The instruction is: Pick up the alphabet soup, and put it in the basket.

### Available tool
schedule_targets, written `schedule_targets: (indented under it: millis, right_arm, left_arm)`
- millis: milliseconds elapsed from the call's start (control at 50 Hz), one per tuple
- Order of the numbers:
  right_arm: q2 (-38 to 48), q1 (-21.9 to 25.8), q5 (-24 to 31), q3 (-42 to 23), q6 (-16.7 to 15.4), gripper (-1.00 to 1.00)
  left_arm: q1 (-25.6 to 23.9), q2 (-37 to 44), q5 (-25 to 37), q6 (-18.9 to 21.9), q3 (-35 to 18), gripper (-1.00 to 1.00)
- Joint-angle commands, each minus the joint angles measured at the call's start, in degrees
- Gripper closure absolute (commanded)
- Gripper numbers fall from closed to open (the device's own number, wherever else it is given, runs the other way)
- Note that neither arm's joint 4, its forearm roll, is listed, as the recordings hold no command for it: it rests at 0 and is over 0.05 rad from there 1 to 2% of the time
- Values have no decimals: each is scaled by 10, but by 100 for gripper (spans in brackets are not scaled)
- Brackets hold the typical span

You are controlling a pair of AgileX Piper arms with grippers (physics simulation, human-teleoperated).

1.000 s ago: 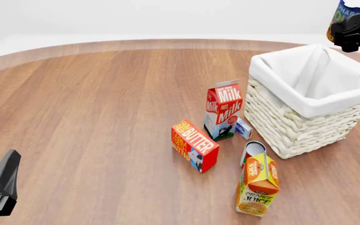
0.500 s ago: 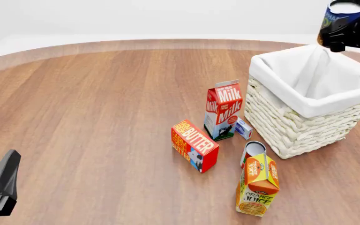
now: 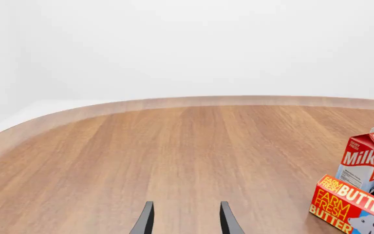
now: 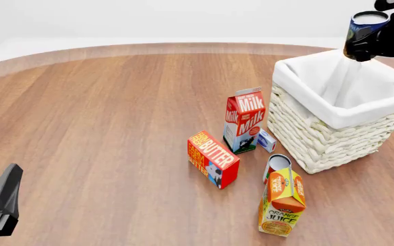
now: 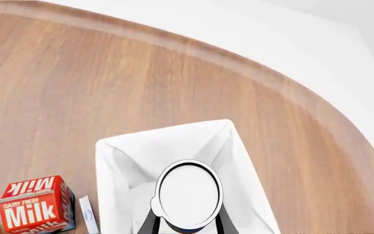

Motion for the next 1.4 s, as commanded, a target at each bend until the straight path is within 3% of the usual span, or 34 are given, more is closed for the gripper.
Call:
schedule_targets:
  millis: [20,1040,1400]
  right_arm:
    - [14,-5,2,-12,7,100]
    - [116,-4,-12,-14,-13,100]
    - [149,-27,-8,-18,-30,100]
  left_arm:
    - [0,0,0,0,0,-100]
    - [0,0,0,0,0,-100]
    - [0,0,0,0,0,-100]
